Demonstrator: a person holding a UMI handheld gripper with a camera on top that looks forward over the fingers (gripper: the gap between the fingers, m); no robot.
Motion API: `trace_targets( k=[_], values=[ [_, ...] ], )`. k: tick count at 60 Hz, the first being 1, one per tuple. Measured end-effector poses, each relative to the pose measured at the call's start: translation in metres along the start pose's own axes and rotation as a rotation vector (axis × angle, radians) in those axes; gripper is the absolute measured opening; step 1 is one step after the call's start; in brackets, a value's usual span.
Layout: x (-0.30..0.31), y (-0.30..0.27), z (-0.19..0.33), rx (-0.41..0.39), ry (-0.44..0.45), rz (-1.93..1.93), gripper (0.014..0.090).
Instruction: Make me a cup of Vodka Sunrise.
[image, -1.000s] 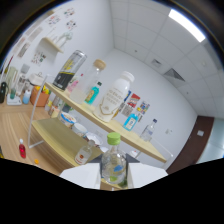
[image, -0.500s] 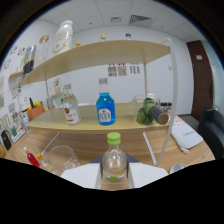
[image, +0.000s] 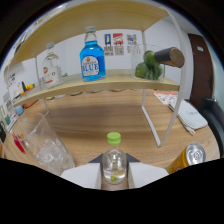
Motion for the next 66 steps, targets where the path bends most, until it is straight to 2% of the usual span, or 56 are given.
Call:
trace_targets(
  k=[22, 32, 36, 40, 45, 48, 55, 66],
  values=[
    [0.002, 0.009, -0.01, -0.012, 0.034, -0.017, 0.0368],
    [0.007, 0.025, -0.013, -0.067, 0.07, 0.009, 0.0398],
    [0.01, 0.02, -0.018, -0.049, 0.083, 0.022, 0.0472],
    [0.009, 0.014, -0.024, -0.029, 0.09, 0.029, 0.0618],
    [0.01, 0.003, -0.038, -0.015, 0.102, 0.017, 0.0764],
    [0.008, -0.006, -0.047, 0.003, 0.109, 0.004, 0.0822],
    [0.005, -0.027, -0.075, 0.04, 0.139, -0.023, 0.0863],
    [-0.006, -0.051, -0.127, 0.072, 0.186, -0.023, 0.0856]
  ],
)
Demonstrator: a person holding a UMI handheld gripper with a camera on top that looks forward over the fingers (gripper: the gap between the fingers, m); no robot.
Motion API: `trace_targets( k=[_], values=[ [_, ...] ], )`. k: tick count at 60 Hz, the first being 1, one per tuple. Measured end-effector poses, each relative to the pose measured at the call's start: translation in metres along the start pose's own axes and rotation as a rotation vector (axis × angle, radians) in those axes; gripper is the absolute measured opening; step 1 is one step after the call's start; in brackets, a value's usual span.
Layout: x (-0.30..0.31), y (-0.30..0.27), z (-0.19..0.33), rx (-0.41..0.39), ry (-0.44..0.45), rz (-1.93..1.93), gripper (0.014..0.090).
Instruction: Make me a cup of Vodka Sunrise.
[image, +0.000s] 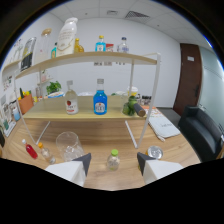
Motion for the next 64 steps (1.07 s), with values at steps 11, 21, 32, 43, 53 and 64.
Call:
trace_targets(
  k=[11, 21, 32, 43, 53, 64],
  values=[
    [-0.017, 0.001, -0.042, -0.032, -0.002, 0.047, 0.0857],
    [-0.043, 0.007, -0.067, -0.052, -0.015, 0.037, 0.0859],
    [-0.076, 0.001, -0.082, -0.049, -0.042, -0.006, 0.0856],
    [-0.101, -0.003, -0.088, -0.058, -0.066, -0.02, 0.0859],
    [-0.106, 0.001, -0.091, -0.073, -0.072, -0.018, 0.0856],
    [-0.107, 0.004, -0.091, -0.083, -0.069, -0.019, 0.0857]
  ],
)
